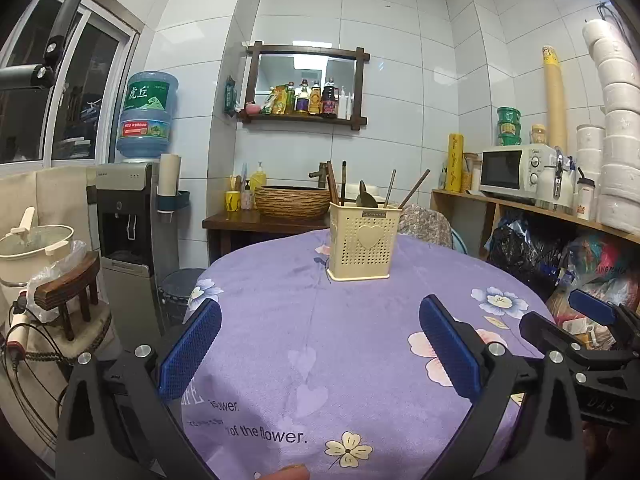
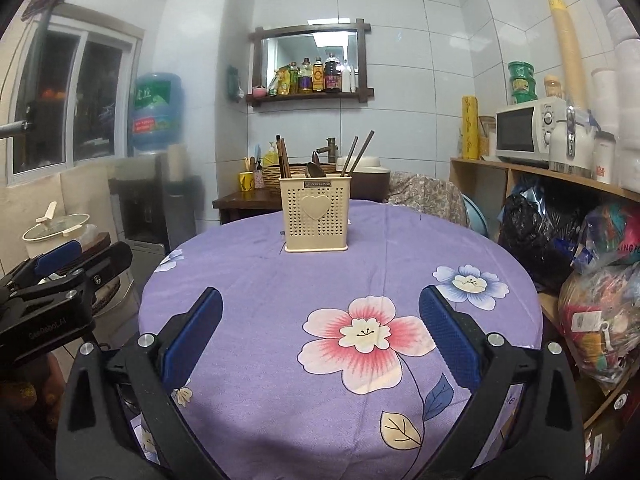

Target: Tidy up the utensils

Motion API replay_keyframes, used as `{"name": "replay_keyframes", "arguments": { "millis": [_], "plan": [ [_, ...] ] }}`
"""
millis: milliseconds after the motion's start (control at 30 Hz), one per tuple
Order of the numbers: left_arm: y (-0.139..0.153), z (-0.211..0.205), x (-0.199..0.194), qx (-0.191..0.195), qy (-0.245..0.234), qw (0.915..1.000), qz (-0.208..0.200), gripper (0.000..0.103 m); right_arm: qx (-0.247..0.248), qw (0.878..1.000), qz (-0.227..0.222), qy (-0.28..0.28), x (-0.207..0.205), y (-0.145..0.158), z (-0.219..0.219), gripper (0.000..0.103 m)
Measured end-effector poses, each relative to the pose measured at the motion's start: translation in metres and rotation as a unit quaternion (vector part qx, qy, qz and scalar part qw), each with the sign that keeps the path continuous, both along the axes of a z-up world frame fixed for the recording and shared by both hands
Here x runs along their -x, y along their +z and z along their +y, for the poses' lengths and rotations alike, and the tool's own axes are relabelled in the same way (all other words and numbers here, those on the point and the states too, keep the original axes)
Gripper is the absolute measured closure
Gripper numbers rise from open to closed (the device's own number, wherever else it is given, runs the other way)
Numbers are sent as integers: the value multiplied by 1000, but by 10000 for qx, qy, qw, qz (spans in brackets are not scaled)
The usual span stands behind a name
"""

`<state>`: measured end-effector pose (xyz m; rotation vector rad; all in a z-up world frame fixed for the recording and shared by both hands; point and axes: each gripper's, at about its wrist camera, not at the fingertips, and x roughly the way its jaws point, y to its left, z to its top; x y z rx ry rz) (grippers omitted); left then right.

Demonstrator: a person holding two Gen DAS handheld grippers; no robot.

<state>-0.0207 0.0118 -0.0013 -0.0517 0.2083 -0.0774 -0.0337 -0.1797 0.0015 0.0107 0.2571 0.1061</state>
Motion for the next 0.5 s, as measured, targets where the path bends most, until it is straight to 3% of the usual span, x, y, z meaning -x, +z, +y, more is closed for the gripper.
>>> {"name": "replay_keyframes", "arguments": {
  "millis": [500],
  "plan": [
    [-1,1,8,-26,25,9999,-107,5,44,10000,-67,-48,2,6,-1,6]
  ]
}}
